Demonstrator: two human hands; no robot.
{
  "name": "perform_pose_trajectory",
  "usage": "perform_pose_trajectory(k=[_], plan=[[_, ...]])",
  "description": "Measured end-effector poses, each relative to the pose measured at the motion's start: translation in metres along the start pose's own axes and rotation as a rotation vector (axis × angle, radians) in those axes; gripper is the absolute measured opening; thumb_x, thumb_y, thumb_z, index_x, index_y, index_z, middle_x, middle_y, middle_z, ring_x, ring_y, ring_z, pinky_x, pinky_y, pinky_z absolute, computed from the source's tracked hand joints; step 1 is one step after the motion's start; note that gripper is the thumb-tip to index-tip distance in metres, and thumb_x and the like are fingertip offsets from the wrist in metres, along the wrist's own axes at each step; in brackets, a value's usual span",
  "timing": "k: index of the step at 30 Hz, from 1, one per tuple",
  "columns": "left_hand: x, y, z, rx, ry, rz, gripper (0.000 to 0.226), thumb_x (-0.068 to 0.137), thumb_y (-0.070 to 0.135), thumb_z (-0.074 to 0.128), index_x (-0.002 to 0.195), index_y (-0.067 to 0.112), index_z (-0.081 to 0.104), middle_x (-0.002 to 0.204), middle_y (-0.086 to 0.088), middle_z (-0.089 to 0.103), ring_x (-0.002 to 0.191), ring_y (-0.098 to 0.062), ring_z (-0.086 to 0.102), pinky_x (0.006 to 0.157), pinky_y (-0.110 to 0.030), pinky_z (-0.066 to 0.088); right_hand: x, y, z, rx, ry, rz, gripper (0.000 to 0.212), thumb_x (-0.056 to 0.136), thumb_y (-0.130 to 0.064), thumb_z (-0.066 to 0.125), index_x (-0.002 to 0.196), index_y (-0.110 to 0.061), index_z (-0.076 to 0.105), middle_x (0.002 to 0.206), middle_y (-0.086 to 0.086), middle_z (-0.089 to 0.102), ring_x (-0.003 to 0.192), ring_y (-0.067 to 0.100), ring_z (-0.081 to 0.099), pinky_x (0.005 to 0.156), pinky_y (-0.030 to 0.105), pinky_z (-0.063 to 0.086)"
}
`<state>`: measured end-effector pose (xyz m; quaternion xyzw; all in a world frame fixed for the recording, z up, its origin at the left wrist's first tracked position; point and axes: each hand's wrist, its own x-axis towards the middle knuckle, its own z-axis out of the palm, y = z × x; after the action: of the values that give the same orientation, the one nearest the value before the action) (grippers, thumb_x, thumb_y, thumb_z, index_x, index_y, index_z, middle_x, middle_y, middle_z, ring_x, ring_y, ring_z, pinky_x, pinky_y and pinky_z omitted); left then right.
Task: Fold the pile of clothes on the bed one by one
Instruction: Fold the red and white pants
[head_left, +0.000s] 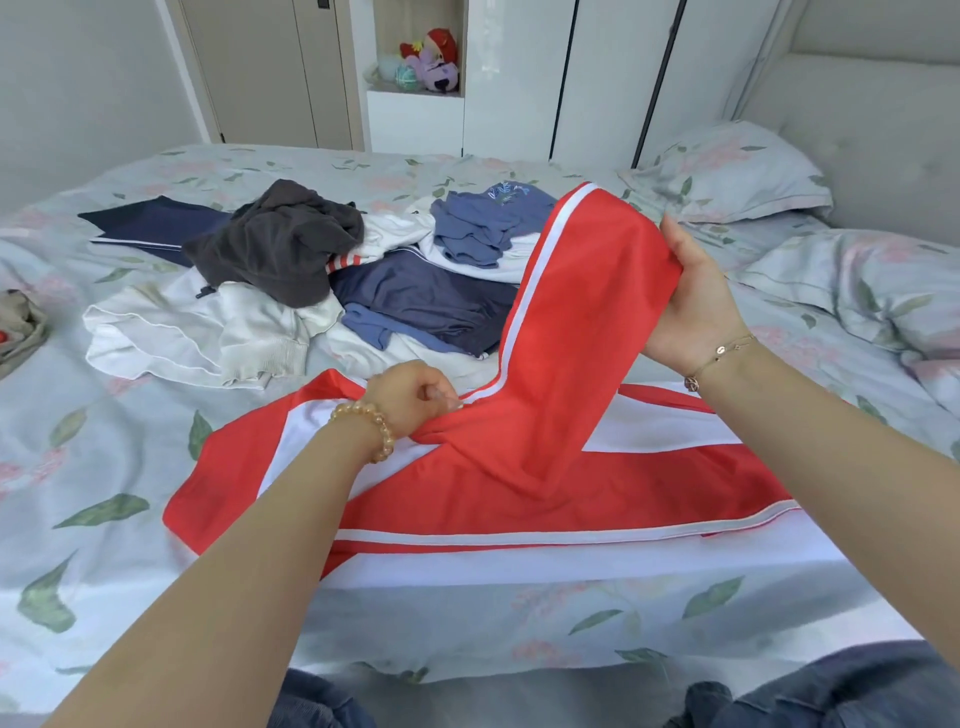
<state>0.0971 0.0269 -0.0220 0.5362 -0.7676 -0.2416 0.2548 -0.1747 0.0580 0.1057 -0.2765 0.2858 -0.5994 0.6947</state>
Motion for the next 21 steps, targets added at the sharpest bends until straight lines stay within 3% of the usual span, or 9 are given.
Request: perform_pose_trajectory(k=[3,5,7,9,11,13,15,18,21], plan=[[-0.003,-0.001,-0.002,-0.070,0.016,0.009,0.012,0.084,0.014,0.072,0.094,0.019,0.068,0.093,-0.002,0.052,0.066,-0.005,0.046,0.069,-0.014,0.039,-0.002,-0.004,-0.010,0.061,0.034,-0.037,0.040,0.101,-0.033,0.043,0.088,-0.011,0.075,0.093,0.004,0.075,0.086,0.021,0.072,0.073,0.040,0.060],[-0.006,-0.004,0.001,-0.037,-0.017,-0.011,0.032,0.084,0.023,0.073,0.114,0.017,0.064,0.105,0.000,0.052,0.075,-0.007,0.050,0.073,-0.011,0.037,-0.001,-0.004,-0.016,0.101,0.045,-0.032,0.035,0.102,-0.028,0.042,0.096,-0.011,0.072,0.091,0.003,0.074,0.086,0.019,0.072,0.076,0.038,0.059],[-0.007,-0.004,0.004,0.047,-0.054,-0.019,0.026,0.084,0.032,0.072,0.106,0.019,0.069,0.101,0.002,0.062,0.083,-0.007,0.054,0.076,-0.016,0.035,0.000,-0.005,-0.020,0.090,0.042,-0.026,0.026,0.099,-0.019,0.044,0.108,-0.010,0.066,0.093,0.004,0.073,0.088,0.019,0.071,0.081,0.037,0.058],[-0.004,-0.002,0.001,-0.019,-0.003,-0.013,0.006,0.083,0.029,0.073,0.077,0.029,0.072,0.083,0.002,0.064,0.073,-0.001,0.055,0.072,-0.020,0.036,-0.001,-0.007,-0.022,0.078,0.021,-0.059,0.031,0.087,-0.010,0.053,0.117,-0.010,0.060,0.098,0.006,0.072,0.090,0.020,0.071,0.081,0.038,0.058],[-0.004,-0.002,-0.003,-0.175,0.042,-0.020,0.031,0.081,0.019,0.076,0.058,0.038,0.068,0.077,0.002,0.061,0.067,0.003,0.055,0.073,-0.022,0.043,-0.003,-0.012,-0.026,0.114,0.018,-0.095,0.041,0.076,-0.010,0.060,0.117,-0.009,0.059,0.101,0.009,0.071,0.091,0.024,0.071,0.079,0.042,0.059],[-0.007,-0.002,-0.011,-0.434,-0.015,-0.045,0.024,0.083,0.011,0.072,0.068,0.029,0.071,0.084,-0.001,0.064,0.070,0.002,0.058,0.078,-0.023,0.048,-0.006,-0.019,-0.031,0.150,0.024,-0.102,0.041,0.079,-0.016,0.058,0.118,-0.002,0.059,0.112,0.014,0.069,0.101,0.029,0.069,0.083,0.050,0.056],[-0.014,0.002,-0.024,-0.674,-0.136,-0.096,0.008,0.087,0.011,0.068,0.079,0.013,0.066,0.080,-0.002,0.066,0.072,-0.008,0.060,0.073,-0.020,0.050,-0.006,-0.030,-0.040,0.142,0.041,-0.102,0.055,0.080,-0.024,0.061,0.127,0.002,0.054,0.127,0.019,0.061,0.114,0.035,0.062,0.092,0.054,0.050],[-0.020,0.001,-0.044,-0.936,-0.228,-0.117,0.024,0.073,0.023,0.070,0.087,0.008,0.059,0.085,-0.008,0.058,0.078,-0.017,0.055,0.078,-0.027,0.044,-0.005,-0.044,-0.057,0.196,0.070,-0.122,0.082,0.063,-0.020,0.075,0.138,-0.003,0.048,0.135,0.018,0.056,0.123,0.035,0.056,0.105,0.050,0.039],[-0.025,0.007,-0.054,-0.983,-0.252,-0.109,0.029,0.067,0.025,0.066,0.086,0.005,0.059,0.086,-0.011,0.052,0.079,-0.020,0.050,0.079,-0.032,0.038,-0.008,-0.050,-0.076,0.218,0.163,-0.165,0.084,0.053,-0.018,0.078,0.133,-0.009,0.054,0.127,0.012,0.063,0.114,0.031,0.063,0.101,0.046,0.042]])
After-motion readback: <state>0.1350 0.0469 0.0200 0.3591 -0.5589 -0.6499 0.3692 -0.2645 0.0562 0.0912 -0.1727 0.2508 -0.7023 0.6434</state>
